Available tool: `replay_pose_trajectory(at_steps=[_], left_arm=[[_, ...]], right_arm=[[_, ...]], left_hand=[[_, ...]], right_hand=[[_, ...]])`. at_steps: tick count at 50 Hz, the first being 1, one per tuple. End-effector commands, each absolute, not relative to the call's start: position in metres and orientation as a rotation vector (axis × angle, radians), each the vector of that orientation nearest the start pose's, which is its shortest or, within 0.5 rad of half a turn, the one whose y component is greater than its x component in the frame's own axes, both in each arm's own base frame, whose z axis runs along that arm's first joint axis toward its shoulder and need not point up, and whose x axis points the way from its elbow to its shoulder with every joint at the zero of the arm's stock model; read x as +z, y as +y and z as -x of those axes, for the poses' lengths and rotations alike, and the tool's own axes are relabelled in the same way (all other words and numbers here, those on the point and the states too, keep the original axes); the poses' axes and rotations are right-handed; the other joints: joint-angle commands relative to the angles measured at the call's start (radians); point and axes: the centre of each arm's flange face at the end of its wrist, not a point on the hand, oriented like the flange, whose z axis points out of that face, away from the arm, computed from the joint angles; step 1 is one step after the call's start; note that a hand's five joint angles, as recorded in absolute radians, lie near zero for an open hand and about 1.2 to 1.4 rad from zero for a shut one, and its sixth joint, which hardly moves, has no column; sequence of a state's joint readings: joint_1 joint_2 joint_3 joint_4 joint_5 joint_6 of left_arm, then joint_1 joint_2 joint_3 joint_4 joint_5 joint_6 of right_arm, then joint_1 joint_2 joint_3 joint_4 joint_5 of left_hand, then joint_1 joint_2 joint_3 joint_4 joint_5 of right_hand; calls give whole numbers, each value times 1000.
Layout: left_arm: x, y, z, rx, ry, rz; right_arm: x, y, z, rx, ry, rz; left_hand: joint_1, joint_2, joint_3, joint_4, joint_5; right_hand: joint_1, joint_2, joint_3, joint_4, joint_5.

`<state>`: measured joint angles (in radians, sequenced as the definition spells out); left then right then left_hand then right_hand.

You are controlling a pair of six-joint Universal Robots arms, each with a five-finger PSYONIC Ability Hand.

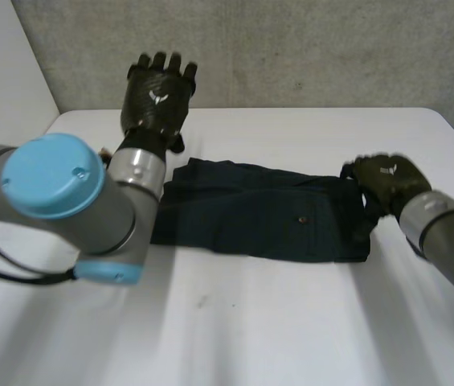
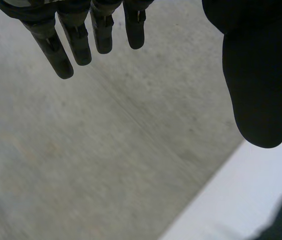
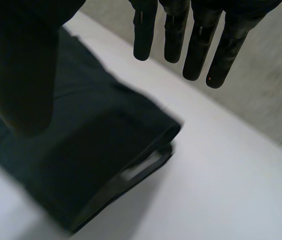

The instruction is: Fold the shorts.

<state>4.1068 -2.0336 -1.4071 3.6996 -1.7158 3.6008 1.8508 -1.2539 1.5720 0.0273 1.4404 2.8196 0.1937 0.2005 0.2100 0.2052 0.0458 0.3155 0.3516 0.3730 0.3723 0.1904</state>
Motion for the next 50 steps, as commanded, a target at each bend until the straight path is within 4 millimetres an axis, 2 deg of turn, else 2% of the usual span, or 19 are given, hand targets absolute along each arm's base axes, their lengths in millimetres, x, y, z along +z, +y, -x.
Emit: replay_pose_trajectory(at_steps=[1,3,8,9,12,16,20,24,28,31,32,34,36,37,40,41,44,45,50], left_arm=[[212,-261,312,-2322,2215,-753],[203,-259,305,-2254,2343,-706],[193,-257,298,-2186,2437,-657],[193,-258,297,-2185,2436,-655],[192,-259,297,-2182,2437,-651],[195,-257,297,-2193,2430,-654],[197,-256,297,-2197,2427,-653],[206,-254,293,-2215,2412,-637],[215,-251,287,-2235,2395,-618],[224,-249,281,-2259,2377,-596],[225,-248,280,-2264,2371,-594],[227,-247,279,-2270,2368,-588],[227,-247,279,-2270,2368,-588],[227,-247,279,-2270,2368,-588],[228,-248,279,-2277,2361,-582],[228,-248,279,-2280,2358,-579],[232,-250,279,-2293,2343,-566],[233,-251,279,-2299,2339,-564],[248,-256,280,-2360,2291,-538]], right_arm=[[173,-274,-226,-1674,2367,812],[154,-279,-228,-1677,2363,822],[127,-294,-232,-1702,2360,830],[124,-296,-233,-1706,2360,835],[114,-303,-232,-1711,2382,857],[117,-308,-225,-1744,2424,865],[126,-310,-209,-1765,2481,881],[151,-314,-197,-1854,2488,972],[181,-320,-189,-1980,2471,1196],[206,-330,-193,-2117,2395,1484],[214,-331,-202,-2164,2339,1565],[225,-316,-246,-2212,2106,1695],[223,-304,-274,-2204,1974,1756],[220,-292,-301,-2182,1847,1804],[217,-273,-331,-2148,1675,1859],[212,-259,-349,-2108,1548,1899],[200,-237,-371,-2014,1379,1940],[185,-224,-382,-1926,1299,1965],[144,-199,-393,-1700,1209,2008]], left_hand=[[-15,-22,-32,-27,-42],[-15,-22,-32,-27,-42],[-12,-19,-29,-24,-39],[-10,-16,-26,-21,-36],[-10,-16,-26,-21,-36],[-10,-16,-26,-21,-36],[-10,-16,-26,-21,-36],[-10,-16,-26,-21,-36],[-12,-19,-29,-24,-39],[-12,-19,-29,-24,-39],[-15,-22,-32,-27,-42],[-15,-22,-32,-27,-42],[-15,-22,-32,-27,-42],[-15,-22,-32,-27,-42],[-12,-19,-29,-24,-39],[-15,-22,-32,-27,-42],[-15,-22,-32,-27,-42],[-15,-22,-32,-27,-42],[-15,-22,-32,-27,-42]], right_hand=[[148,112,91,91,99],[163,127,105,106,113],[327,291,269,270,277],[403,367,345,346,353],[1079,1043,1021,1022,1029],[1081,1045,1023,1024,1031],[1081,1045,1023,1024,1031],[1081,1045,1023,1024,1031],[1081,1045,1023,1024,1031],[1081,1045,1023,1024,1031],[1081,1045,1023,1024,1031],[1081,1045,1023,1024,1031],[1081,1045,1023,1024,1031],[1081,1045,1023,1024,1031],[1081,1045,1023,1024,1031],[1081,1045,1023,1024,1031],[1081,1045,1023,1024,1031],[1081,1045,1023,1024,1031],[1081,1045,1023,1024,1031]])
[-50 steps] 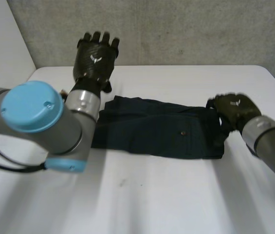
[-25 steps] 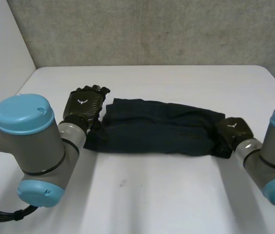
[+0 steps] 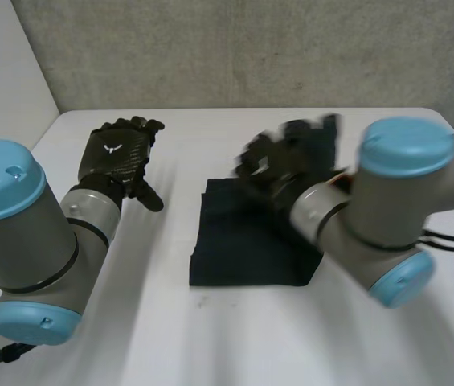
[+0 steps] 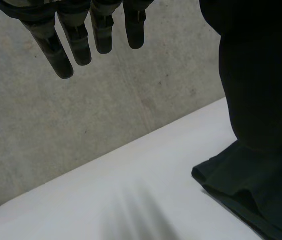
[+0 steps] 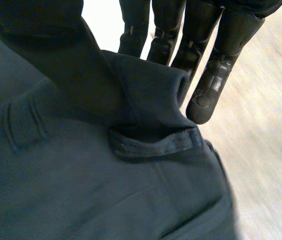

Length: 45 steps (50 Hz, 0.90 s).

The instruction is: Fold the shorts.

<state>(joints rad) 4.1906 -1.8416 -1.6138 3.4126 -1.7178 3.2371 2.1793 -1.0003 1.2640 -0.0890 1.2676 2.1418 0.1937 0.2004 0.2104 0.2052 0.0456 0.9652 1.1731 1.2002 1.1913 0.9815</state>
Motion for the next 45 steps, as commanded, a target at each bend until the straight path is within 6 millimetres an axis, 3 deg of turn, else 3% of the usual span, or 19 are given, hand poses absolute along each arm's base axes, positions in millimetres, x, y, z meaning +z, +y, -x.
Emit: replay_pose_trajectory(at_steps=[1,3,7,8,10,11,13,15,18,21,23,31,39,45], left_arm=[[251,-257,281,-2370,2284,-537],[258,-259,283,-2403,2260,-532],[273,-266,287,-2470,2212,-518],[274,-268,288,-2475,2206,-518],[280,-269,290,-2502,2187,-515],[285,-272,293,-2525,2171,-513],[283,-275,297,-2526,2170,-519],[280,-283,303,-2530,2173,-525],[273,-285,315,-2525,2193,-559],[251,-277,342,-2495,2262,-680],[228,-270,357,-2422,2340,-784],[150,-257,373,-2102,2544,-948],[126,-251,358,-1823,2540,-1042],[119,-250,350,-1726,2446,-1126]], right_arm=[[141,-198,-392,-1681,1214,2009],[146,-197,-391,-1659,1234,1995],[166,-201,-386,-1671,1283,1905],[174,-205,-384,-1683,1310,1862],[194,-216,-376,-1709,1384,1737],[217,-225,-366,-1733,1452,1593],[236,-230,-357,-1736,1516,1445],[252,-242,-344,-1717,1619,1229],[254,-262,-331,-1704,1732,1040],[246,-282,-315,-1718,1868,918],[227,-292,-310,-1695,1980,920],[170,-308,-310,-1552,2185,1087],[130,-316,-315,-1434,2243,1120],[125,-316,-314,-1385,2271,1148]], left_hand=[[-15,-22,-32,-27,-42],[-15,-22,-32,-27,-42],[-12,-19,-29,-24,-39],[-12,-19,-29,-24,-39],[-12,-19,-29,-24,-39],[-12,-19,-29,-24,-39],[-10,-16,-26,-21,-36],[-4,-10,-20,-15,-30],[17,10,0,5,-10],[43,37,27,32,17],[46,40,30,35,20],[46,40,30,35,20],[46,40,30,35,20],[43,37,27,32,17]], right_hand=[[431,223,196,205,240],[293,85,58,66,102],[-669,-877,-904,-895,-860],[-791,-999,-1026,-1017,-981],[-791,-999,-1026,-1017,-981],[-791,-999,-1026,-1017,-981],[-791,-999,-1026,-1017,-981],[-791,-999,-1026,-1017,-981],[-791,-999,-1026,-1017,-981],[-791,-999,-1026,-1017,-981],[-791,-999,-1026,-1017,-981],[-791,-999,-1026,-1017,-981],[-791,-999,-1026,-1017,-981],[-791,-999,-1026,-1017,-981]])
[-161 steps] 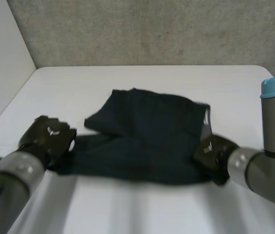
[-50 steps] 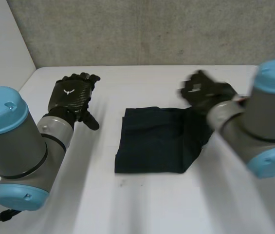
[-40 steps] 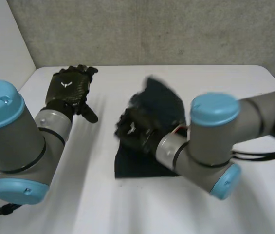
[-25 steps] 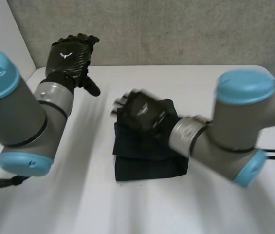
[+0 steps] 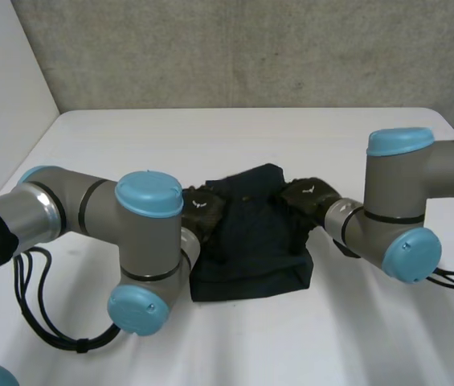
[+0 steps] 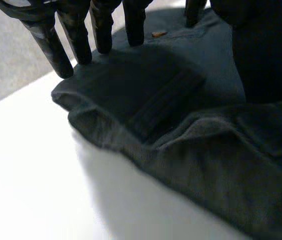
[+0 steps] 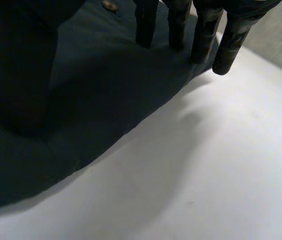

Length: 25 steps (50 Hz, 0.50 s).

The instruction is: Fold the shorts.

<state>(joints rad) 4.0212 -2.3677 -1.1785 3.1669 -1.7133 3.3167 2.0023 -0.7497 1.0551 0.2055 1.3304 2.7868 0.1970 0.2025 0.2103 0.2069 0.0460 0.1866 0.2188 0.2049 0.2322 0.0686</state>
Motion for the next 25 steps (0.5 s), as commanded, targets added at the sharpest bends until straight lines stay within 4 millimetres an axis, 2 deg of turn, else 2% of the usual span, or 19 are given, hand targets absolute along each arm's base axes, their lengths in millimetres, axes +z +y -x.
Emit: replay_pose_trajectory(at_steps=[1,6,9,11,12,15,16,19,20,23,24,25], left_arm=[[119,-249,350,-1722,2440,-1133],[138,-244,355,-1792,2409,-1156],[184,-239,357,-1949,2346,-1117],[202,-237,355,-2009,2318,-1096],[222,-234,352,-2075,2285,-1069],[261,-232,344,-2197,2217,-996],[285,-231,335,-2273,2170,-934],[323,-234,314,-2372,2098,-802],[344,-239,296,-2416,2070,-700],[363,-242,271,-2427,2087,-569],[370,-241,257,-2405,2119,-504],[372,-241,251,-2388,2139,-479]], right_arm=[[128,-315,-314,-1389,2269,1156],[156,-311,-314,-1458,2218,1161],[191,-305,-312,-1575,2151,1132],[209,-304,-311,-1656,2106,1112],[227,-302,-309,-1747,2056,1089],[254,-301,-305,-1885,1986,1011],[275,-300,-297,-1982,1965,909],[311,-298,-281,-2131,1957,697],[331,-296,-266,-2213,1968,560],[354,-292,-243,-2312,1999,401],[362,-290,-231,-2339,2030,362],[364,-289,-227,-2339,2046,363]], left_hand=[[37,32,24,27,14],[17,11,3,7,-7],[8,2,-6,-2,-16],[2,-4,-11,-8,-22],[-4,-10,-17,-14,-28],[-7,-13,-20,-17,-31],[-7,-13,-20,-17,-31],[2,-4,-11,-8,-22],[19,14,6,9,-4],[28,23,15,18,5],[28,23,15,18,5],[31,26,18,21,8]], right_hand=[[-12,-44,-30,-58,-69],[-12,-44,-30,-58,-69],[-12,-44,-30,-58,-69],[-12,-44,-30,-58,-69],[-12,-44,-30,-58,-69],[-12,-44,-30,-58,-69],[-12,-44,-30,-58,-69],[-12,-44,-30,-58,-69],[-12,-44,-30,-58,-69],[-12,-44,-30,-58,-69],[-12,-44,-30,-58,-69],[-12,-44,-30,-58,-69]])
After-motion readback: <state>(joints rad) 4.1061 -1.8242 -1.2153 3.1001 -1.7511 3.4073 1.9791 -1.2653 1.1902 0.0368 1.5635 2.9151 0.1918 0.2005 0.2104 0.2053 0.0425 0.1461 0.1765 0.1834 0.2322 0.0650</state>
